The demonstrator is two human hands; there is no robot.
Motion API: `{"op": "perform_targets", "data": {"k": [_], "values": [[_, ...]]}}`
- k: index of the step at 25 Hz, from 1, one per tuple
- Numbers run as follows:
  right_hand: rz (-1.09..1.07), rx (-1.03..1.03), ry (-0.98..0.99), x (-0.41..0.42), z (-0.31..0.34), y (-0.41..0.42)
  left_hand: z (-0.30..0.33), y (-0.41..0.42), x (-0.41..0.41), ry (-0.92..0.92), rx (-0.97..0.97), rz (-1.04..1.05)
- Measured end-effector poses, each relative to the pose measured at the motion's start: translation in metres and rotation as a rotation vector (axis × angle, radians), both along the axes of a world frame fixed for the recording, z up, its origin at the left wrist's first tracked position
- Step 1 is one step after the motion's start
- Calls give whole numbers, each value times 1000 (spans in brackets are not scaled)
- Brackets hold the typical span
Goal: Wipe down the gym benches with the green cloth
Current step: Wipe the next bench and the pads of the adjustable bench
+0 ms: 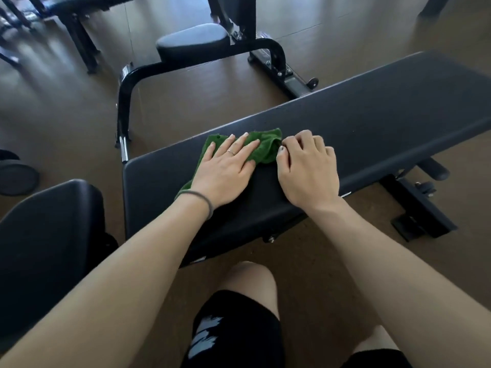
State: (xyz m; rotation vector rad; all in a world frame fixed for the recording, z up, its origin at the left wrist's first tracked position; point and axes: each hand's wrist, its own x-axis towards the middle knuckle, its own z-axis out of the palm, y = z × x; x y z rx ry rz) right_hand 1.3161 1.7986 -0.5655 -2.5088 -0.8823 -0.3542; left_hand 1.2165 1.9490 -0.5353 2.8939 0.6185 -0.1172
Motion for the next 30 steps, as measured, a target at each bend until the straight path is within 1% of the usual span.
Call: {"op": "perform_targets", "data": {"k": [3,6,8,11,12,14,18,20,23,27,30], "values": [[-18,70,27,3,1,-2,-1,23,43,30,-21,-19],[-41,118,47,0,1,-1,3,32,65,32,-31,-22],[-53,161,43,0,0,-2,7,24,51,37,-26,-79],[-62,217,34,-1,-1,-4,2,10,4,13,4,-233],[-66,222,38,-1,-1,-4,1,12,-1,10,3,-268],[-73,213,44,-1,0,-3,1,25,18,-3,1,-300],[-108,205,40,-2,1,-3,-4,40,93,14,-12,-243],[-108,202,51,0,0,-2,-5,40,113,13,-21,-217],[-135,239,56,-2,0,-2,-2,32,90,-12,-8,-244],[-159,294,27,-5,-2,-2,-5,19,29,-58,15,-377],[-149,279,7,-3,-1,-2,-6,29,57,-68,7,-388]]}}
